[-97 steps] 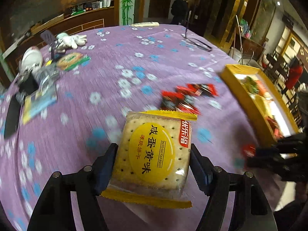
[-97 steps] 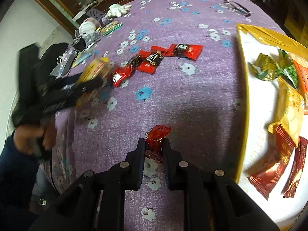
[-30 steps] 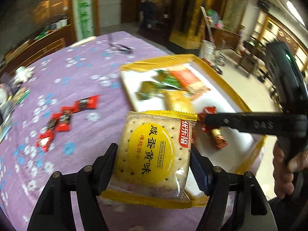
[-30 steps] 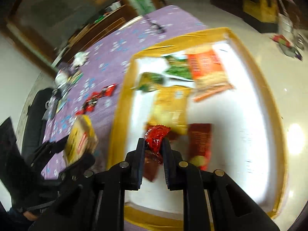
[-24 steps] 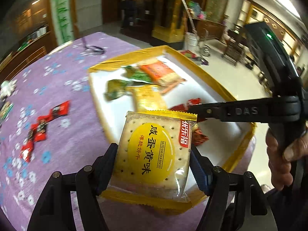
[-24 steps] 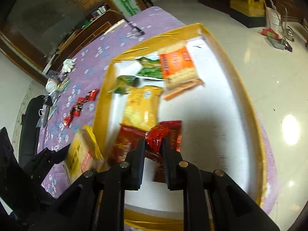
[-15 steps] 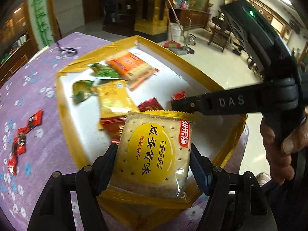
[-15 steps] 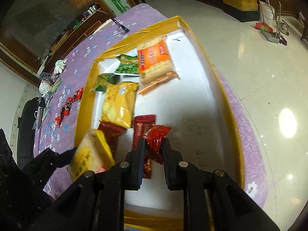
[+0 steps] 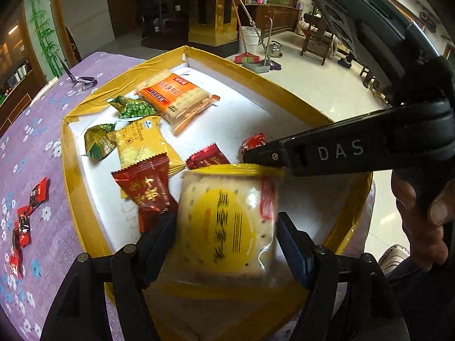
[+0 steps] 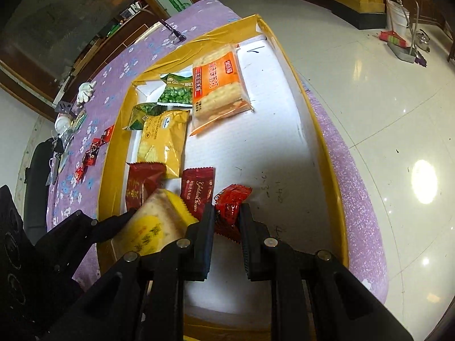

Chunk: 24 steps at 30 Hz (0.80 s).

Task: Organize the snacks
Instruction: 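Carry the cracker pack and candy over the tray and release them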

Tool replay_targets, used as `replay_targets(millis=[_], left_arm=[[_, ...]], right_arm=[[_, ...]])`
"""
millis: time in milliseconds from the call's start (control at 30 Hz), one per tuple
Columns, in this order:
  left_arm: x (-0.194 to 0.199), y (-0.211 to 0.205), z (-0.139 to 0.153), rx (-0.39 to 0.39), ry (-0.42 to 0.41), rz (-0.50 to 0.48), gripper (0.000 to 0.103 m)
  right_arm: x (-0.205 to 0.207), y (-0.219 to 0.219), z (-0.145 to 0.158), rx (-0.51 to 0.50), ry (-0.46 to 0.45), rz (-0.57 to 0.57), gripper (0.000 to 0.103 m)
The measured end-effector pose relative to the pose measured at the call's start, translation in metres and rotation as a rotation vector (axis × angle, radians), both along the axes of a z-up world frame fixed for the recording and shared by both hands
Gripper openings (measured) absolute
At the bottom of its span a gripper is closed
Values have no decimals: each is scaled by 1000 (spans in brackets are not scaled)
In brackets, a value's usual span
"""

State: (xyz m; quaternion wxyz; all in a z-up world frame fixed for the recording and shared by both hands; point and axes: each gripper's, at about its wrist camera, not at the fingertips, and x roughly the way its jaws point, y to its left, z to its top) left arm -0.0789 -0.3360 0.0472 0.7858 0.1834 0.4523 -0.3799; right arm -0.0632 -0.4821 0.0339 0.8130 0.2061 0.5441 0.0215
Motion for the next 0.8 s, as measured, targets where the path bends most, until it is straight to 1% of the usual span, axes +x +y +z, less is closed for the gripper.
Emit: replay_targets(millis=[133,433,567,633,800], left_arm=[[3,2,-1,-6,6,6,75],[1,6,7,-35,-19,-14,75],[2,9,10,-52,-22,-11,75],[3,12,12,-59,-25,-8,75],[6,21,19,-87,-35,17,75]], right_arm=[[1,1,-1,-2,7,0,17],[1,2,1,-13,9,-20,17],[0,2,5,-21,-3,-31,19],[-1,2,5,-24,-2,-36,22],[-2,6,14,-39,-33,-45,22]])
